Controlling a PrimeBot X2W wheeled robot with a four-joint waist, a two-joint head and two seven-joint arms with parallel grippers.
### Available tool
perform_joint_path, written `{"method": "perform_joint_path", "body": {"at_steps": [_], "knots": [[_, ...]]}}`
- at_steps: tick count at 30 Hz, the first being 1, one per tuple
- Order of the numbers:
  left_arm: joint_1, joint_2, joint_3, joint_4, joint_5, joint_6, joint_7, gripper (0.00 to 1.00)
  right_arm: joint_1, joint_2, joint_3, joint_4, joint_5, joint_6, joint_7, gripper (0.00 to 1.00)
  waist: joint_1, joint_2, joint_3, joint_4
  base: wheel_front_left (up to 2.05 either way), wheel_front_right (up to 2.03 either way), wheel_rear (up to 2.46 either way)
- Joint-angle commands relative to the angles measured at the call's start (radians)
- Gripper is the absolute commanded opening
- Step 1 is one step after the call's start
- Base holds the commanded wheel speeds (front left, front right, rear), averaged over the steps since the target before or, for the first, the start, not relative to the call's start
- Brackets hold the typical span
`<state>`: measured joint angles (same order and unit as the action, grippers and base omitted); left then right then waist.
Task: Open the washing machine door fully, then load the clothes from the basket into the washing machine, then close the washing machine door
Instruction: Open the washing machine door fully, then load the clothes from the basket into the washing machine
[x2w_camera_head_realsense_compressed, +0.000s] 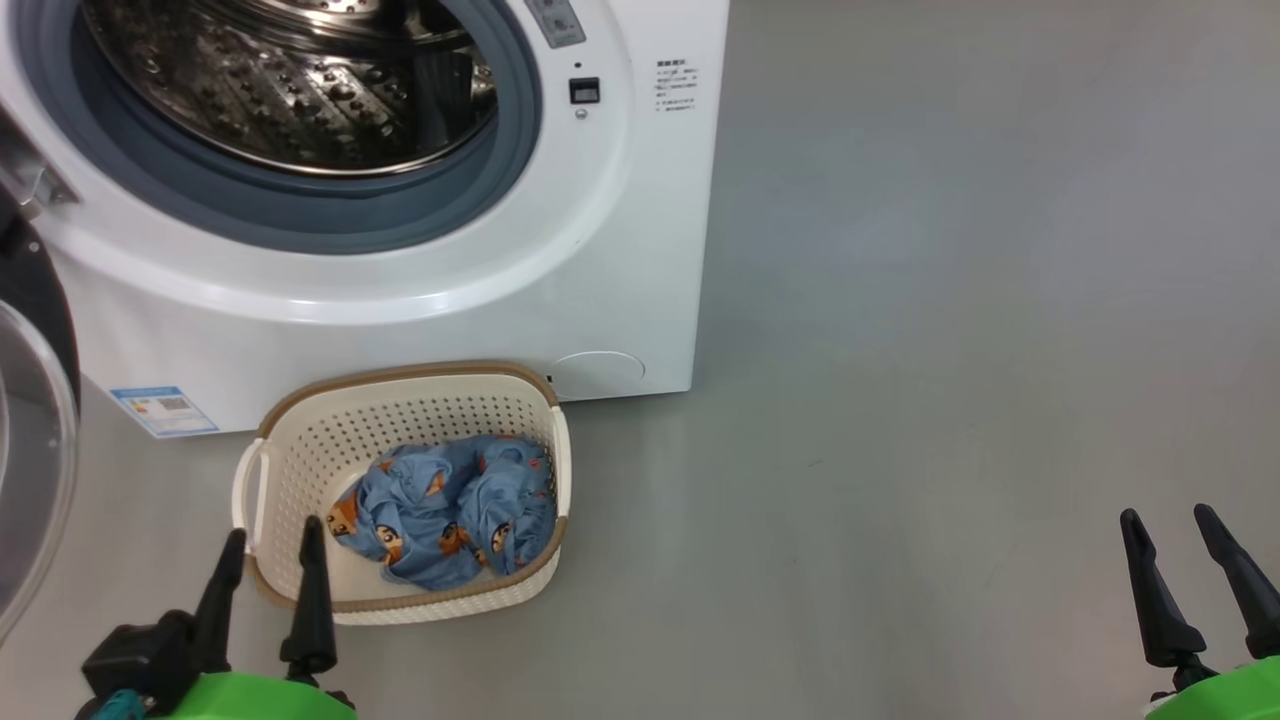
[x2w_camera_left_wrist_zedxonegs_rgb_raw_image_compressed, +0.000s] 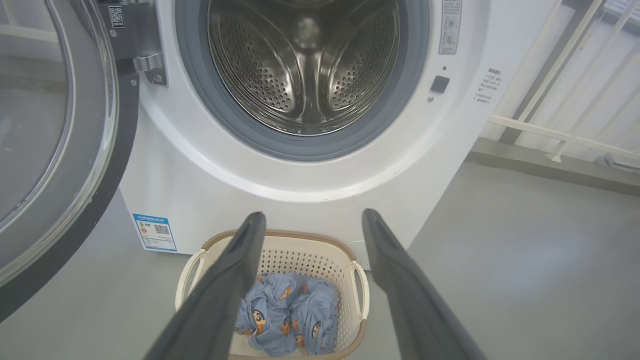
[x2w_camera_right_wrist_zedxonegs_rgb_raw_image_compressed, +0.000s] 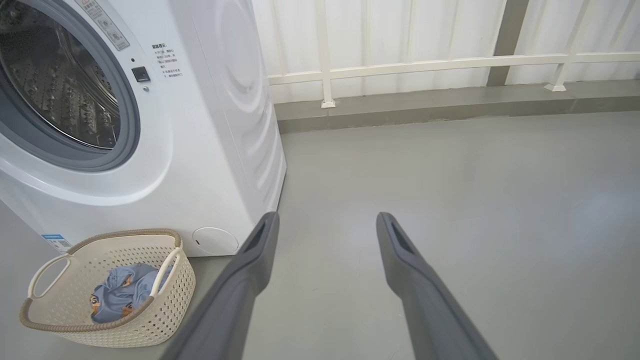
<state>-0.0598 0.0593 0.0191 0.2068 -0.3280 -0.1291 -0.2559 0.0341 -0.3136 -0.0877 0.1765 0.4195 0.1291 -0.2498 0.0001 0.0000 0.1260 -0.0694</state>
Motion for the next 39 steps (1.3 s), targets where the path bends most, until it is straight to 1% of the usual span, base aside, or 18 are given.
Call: {"method": "perform_joint_path", "body": {"at_steps": [1,16,24,33,39], "knots": [[-0.019,0.021,0.025,-0.021,0.013,-0.001,-0.006,1.0,-0.031,-0.022,0.009,-0.02,-0.001,0.002,-0.012,1.0,-0.0001,0.0,0.001,-0.006,0.0,0.0,0.0],[-0.022,0.009,0.004,-0.027,0.019,-0.001,-0.006,1.0,-0.032,-0.019,0.002,-0.024,-0.003,0.002,-0.012,1.0,-0.0001,0.0,0.001,-0.008,0.0,0.0,0.0],[-0.023,0.015,-0.012,-0.019,-0.011,-0.001,-0.006,1.0,-0.035,-0.02,0.008,-0.025,-0.003,0.002,-0.012,1.0,-0.0001,0.0,0.004,-0.007,0.02,-0.07,0.05],[-0.031,0.024,-0.025,-0.017,-0.025,-0.002,-0.006,1.0,-0.034,-0.016,0.012,-0.027,-0.007,0.002,-0.012,1.0,-0.0001,0.0,0.012,-0.008,0.59,-1.19,0.6],[-0.038,0.027,-0.029,-0.02,-0.009,-0.002,-0.006,1.0,-0.04,-0.018,0.014,-0.028,-0.003,0.002,-0.012,1.0,-0.0001,0.0,0.022,-0.008,0.9,-1.49,0.6]]}}
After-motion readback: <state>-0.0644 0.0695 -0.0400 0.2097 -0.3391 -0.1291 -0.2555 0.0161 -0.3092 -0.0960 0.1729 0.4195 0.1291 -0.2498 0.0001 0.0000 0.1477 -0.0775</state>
